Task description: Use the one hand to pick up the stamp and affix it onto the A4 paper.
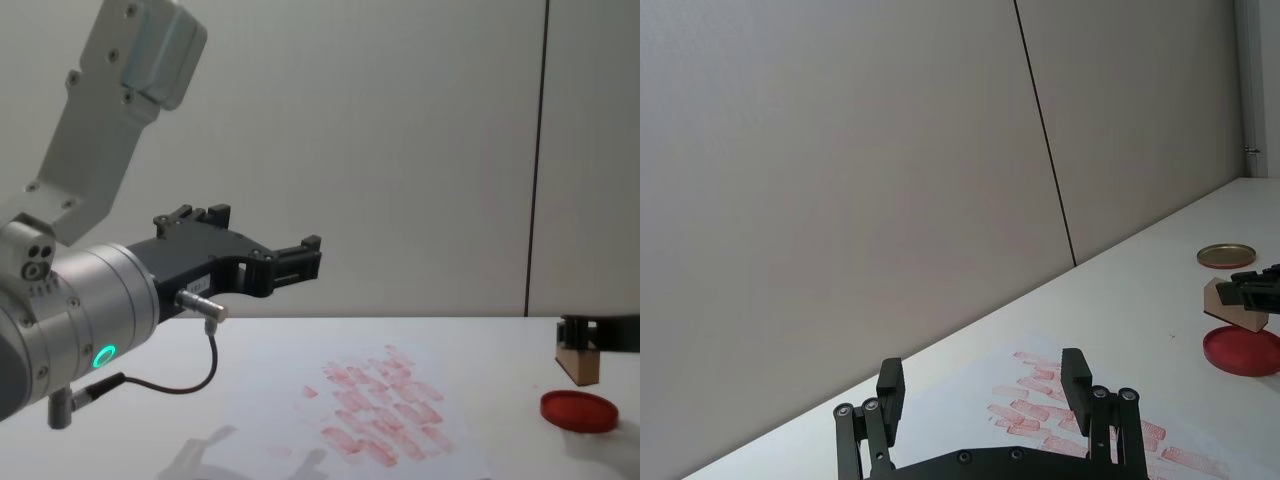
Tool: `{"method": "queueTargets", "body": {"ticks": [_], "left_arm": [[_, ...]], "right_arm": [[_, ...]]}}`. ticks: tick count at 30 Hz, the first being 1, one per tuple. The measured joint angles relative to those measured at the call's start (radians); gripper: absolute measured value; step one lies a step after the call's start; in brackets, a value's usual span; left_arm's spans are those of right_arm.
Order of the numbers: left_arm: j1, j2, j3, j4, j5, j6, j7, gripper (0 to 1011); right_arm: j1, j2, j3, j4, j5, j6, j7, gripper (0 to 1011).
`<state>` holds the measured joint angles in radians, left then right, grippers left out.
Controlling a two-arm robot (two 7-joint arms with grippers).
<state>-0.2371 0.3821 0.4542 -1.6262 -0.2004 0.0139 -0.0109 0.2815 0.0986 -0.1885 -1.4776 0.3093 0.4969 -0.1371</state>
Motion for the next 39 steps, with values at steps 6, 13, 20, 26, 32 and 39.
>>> {"method": "queueTargets", "body": {"ticks": [6, 13, 20, 26, 32, 39], "left_arm": [[0.0, 0.0, 0.0, 0.0, 0.0, 0.0, 0.0, 993], [0.0, 0.0, 0.0, 0.0, 0.0, 0.0, 0.0, 993], [0.0, 0.0, 0.0, 0.0, 0.0, 0.0, 0.0, 993], [0.0, 0.0, 0.0, 0.0, 0.0, 0.0, 0.0, 993], [0.0, 0.0, 0.0, 0.0, 0.0, 0.0, 0.0, 993], [0.0, 0.0, 0.0, 0.0, 0.0, 0.0, 0.0, 993]], "right_arm": [[0.0, 0.0, 0.012, 0.015, 0.038, 0.004, 0.002, 222], [0.013, -0.002, 0.022, 0.053, 0.067, 0.009, 0.01, 221], [0.036, -0.009, 0.026, 0.1, 0.082, 0.014, 0.019, 222], [0.057, -0.016, 0.028, 0.132, 0.088, 0.023, 0.023, 222], [0.073, -0.023, 0.03, 0.151, 0.095, 0.04, 0.023, 221], [0.083, -0.028, 0.03, 0.163, 0.104, 0.059, 0.018, 222]]}}
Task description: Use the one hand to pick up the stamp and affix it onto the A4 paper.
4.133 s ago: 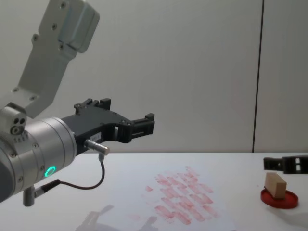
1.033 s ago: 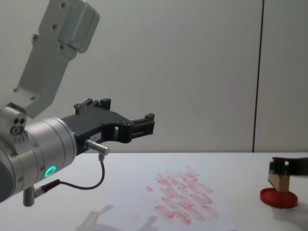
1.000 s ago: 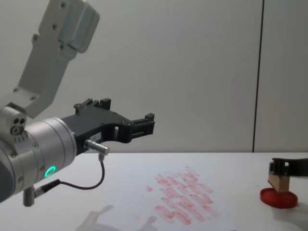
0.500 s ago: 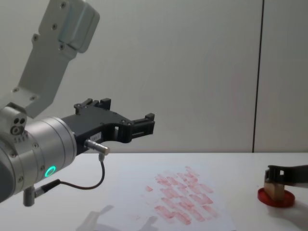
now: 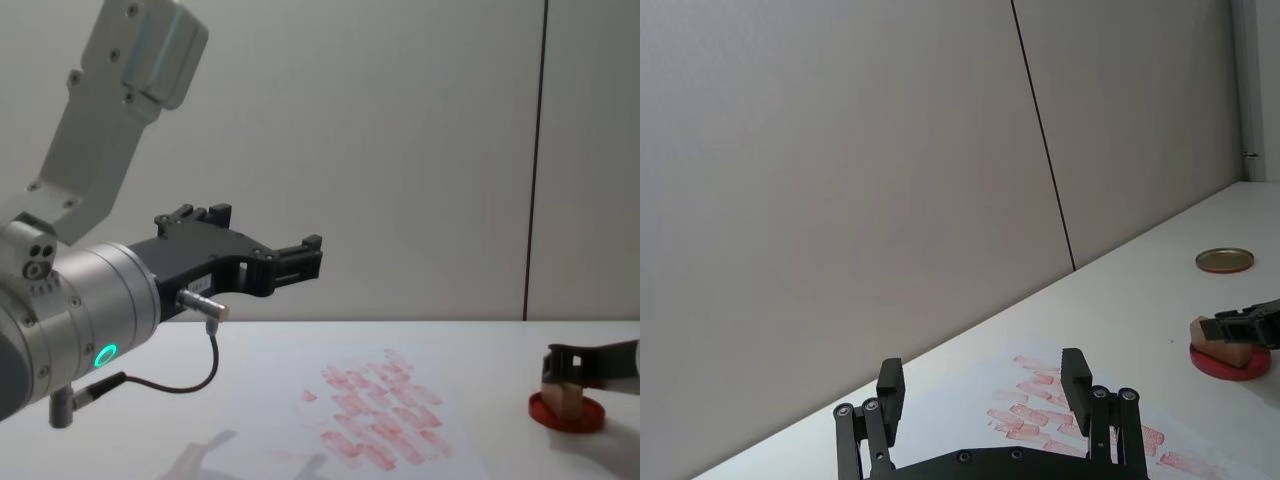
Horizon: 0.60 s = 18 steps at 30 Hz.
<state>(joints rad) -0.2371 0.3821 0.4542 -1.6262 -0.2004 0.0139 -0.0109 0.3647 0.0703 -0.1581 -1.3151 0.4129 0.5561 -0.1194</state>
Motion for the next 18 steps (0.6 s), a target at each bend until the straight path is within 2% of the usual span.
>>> {"method": "queueTargets", "body": {"ticks": [10, 18], "left_arm": [[0.0, 0.0, 0.0, 0.0, 0.0, 0.0, 0.0, 993], [0.0, 0.0, 0.0, 0.0, 0.0, 0.0, 0.0, 993]], "right_arm": [[0.004, -0.005, 0.001, 0.003, 0.005, 0.014, -0.006, 221], [-0.008, -0.005, -0.008, -0.027, -0.025, 0.006, -0.003, 222]]}}
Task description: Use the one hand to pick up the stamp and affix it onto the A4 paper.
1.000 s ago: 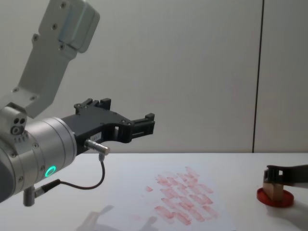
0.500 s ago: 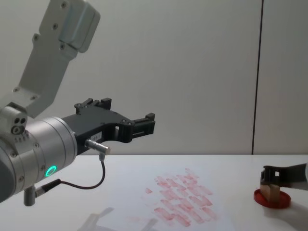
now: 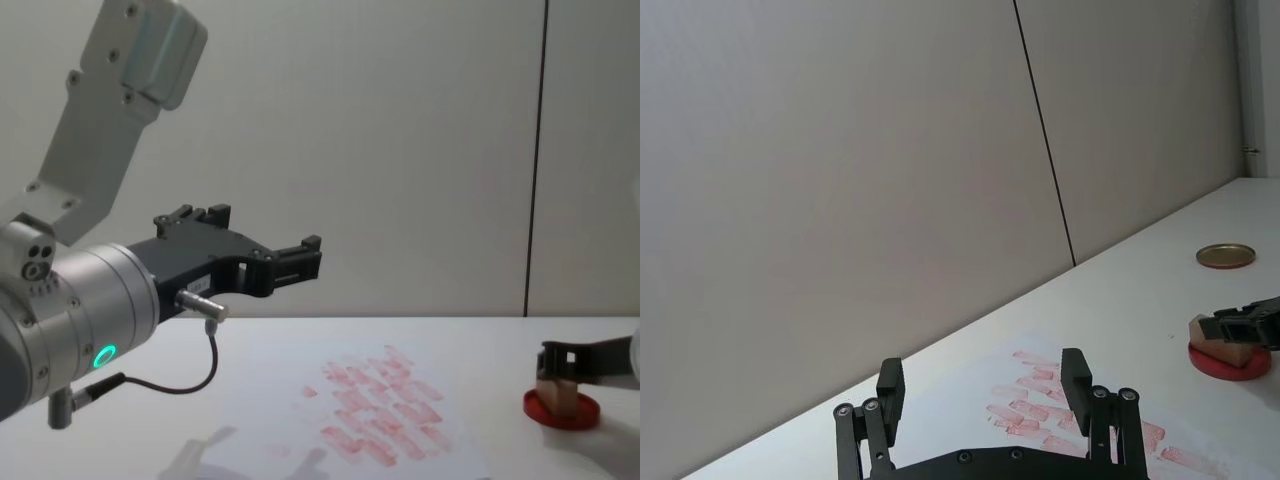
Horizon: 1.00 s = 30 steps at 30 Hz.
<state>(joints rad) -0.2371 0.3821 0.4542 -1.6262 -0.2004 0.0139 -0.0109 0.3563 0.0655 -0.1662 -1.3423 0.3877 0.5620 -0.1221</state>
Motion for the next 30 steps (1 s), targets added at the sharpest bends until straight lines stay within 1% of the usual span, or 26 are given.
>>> {"method": "queueTargets", "body": {"ticks": [5, 13, 17, 24, 30], "left_arm": [[0.0, 0.0, 0.0, 0.0, 0.0, 0.0, 0.0, 993], [0.0, 0.0, 0.0, 0.0, 0.0, 0.0, 0.0, 993], [0.0, 0.0, 0.0, 0.0, 0.0, 0.0, 0.0, 993], [0.0, 0.0, 0.0, 0.0, 0.0, 0.0, 0.0, 993], [0.0, 0.0, 0.0, 0.0, 0.0, 0.0, 0.0, 993]], "right_arm": [[-0.007, 0.001, -0.007, -0.033, -0.027, -0.017, 0.007, 222], [-0.018, 0.002, -0.023, -0.108, -0.092, -0.062, 0.029, 221], [-0.02, 0.0, -0.037, -0.141, -0.133, -0.088, 0.053, 222], [-0.01, -0.014, -0.057, -0.151, -0.172, -0.108, 0.092, 222], [0.009, -0.031, -0.071, -0.118, -0.187, -0.108, 0.116, 222]]}}
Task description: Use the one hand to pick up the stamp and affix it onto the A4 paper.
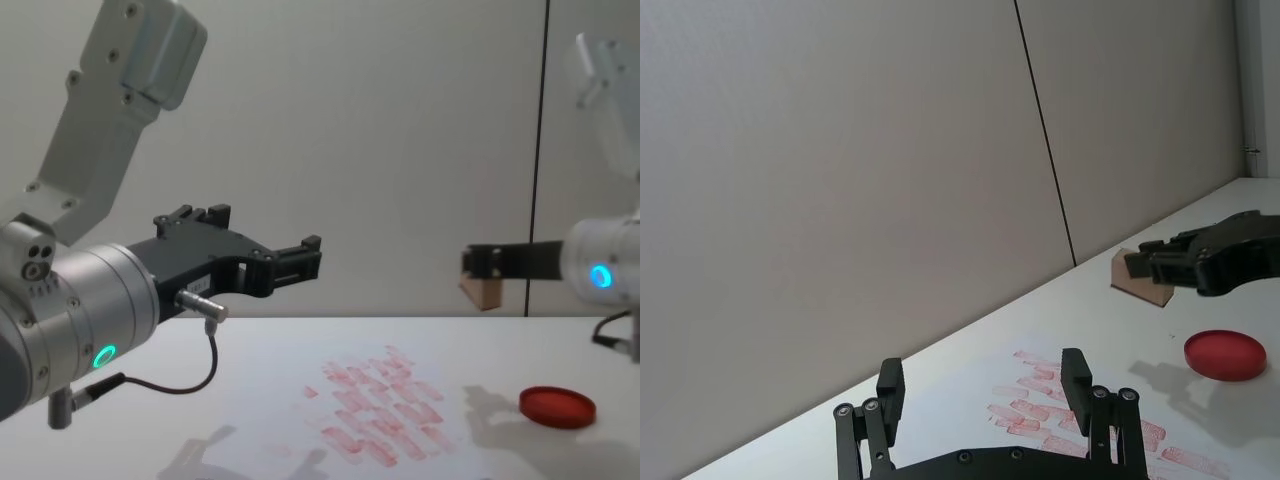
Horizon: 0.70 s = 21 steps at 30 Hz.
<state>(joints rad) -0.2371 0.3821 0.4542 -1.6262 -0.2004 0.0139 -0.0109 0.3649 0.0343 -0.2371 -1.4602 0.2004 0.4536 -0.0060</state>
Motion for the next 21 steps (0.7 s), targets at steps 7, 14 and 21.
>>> {"method": "queueTargets", "body": {"ticks": [7, 14, 21], "left_arm": [[0.0, 0.0, 0.0, 0.0, 0.0, 0.0, 0.0, 993], [0.0, 0.0, 0.0, 0.0, 0.0, 0.0, 0.0, 993], [0.0, 0.0, 0.0, 0.0, 0.0, 0.0, 0.0, 993]], "right_arm": [[0.046, -0.036, -0.017, 0.096, -0.002, 0.007, 0.016, 222], [0.095, -0.069, -0.028, 0.199, 0.011, 0.016, 0.018, 222], [0.141, -0.098, -0.034, 0.293, 0.031, 0.033, 0.003, 222]]}}
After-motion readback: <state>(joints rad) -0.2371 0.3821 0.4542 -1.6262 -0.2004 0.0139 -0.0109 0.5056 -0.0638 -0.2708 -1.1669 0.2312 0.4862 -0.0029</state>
